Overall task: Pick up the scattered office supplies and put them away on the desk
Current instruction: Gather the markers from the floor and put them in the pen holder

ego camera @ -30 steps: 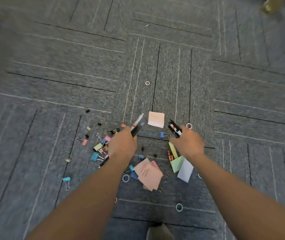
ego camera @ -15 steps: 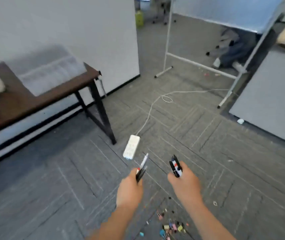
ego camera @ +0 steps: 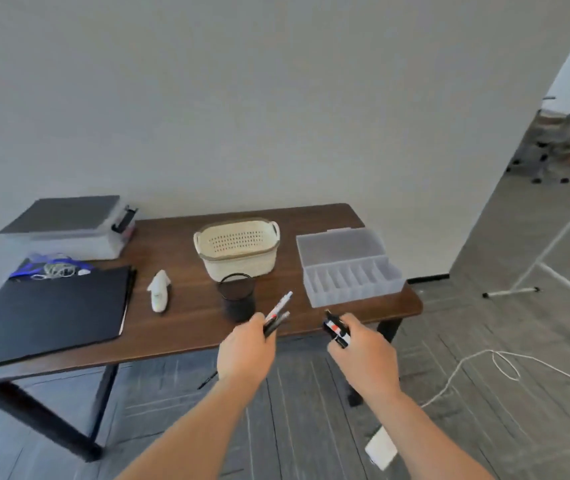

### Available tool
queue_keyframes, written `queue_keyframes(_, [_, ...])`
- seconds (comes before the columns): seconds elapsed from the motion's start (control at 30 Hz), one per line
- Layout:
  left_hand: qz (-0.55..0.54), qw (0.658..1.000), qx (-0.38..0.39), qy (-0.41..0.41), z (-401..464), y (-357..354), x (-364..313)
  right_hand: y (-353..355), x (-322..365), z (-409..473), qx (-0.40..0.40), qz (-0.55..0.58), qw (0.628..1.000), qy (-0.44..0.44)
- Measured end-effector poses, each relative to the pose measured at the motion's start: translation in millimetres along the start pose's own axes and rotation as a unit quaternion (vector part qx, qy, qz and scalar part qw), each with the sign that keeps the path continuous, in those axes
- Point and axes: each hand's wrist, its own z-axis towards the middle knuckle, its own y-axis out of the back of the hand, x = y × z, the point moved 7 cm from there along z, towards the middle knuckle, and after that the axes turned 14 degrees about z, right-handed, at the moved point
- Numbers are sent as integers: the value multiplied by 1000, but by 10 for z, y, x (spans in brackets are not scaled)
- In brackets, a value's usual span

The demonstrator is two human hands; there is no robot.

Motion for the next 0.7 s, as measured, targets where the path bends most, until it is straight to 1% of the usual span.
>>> queue_keyframes(0.07, [-4,998,-8,56,401,198,350,-179,289,420,9,34,999,8])
queue_keyframes(0.1, [-22,996,-13,85,551,276,481,-253,408,583,12,68,998,5])
queue_keyframes(0.17, [-111,984,-23,139,781,392,654,-406,629,885,19,153,988,-12])
queue_keyframes(0.23, [-224,958,-46,175,977,489,704,-551,835,1199,18,237,971,-14])
queue_keyframes(0.37, [-373,897,-134,197,1397,661,658,-878,1143,1767,34,396,917,7])
queue_keyframes(0.47, [-476,832,-179,222,1726,622,646,-1191,1251,2113,61,480,875,-8])
queue_keyframes(0.5, [-497,817,-185,226,1820,569,650,-1304,1250,2201,67,499,864,-13])
queue_keyframes(0.57, [-521,798,-195,232,1963,416,694,-1530,1260,2319,88,521,849,-6])
queue_keyframes(0.7, [-532,789,-203,231,2119,61,820,-1990,1112,2451,115,544,830,-27])
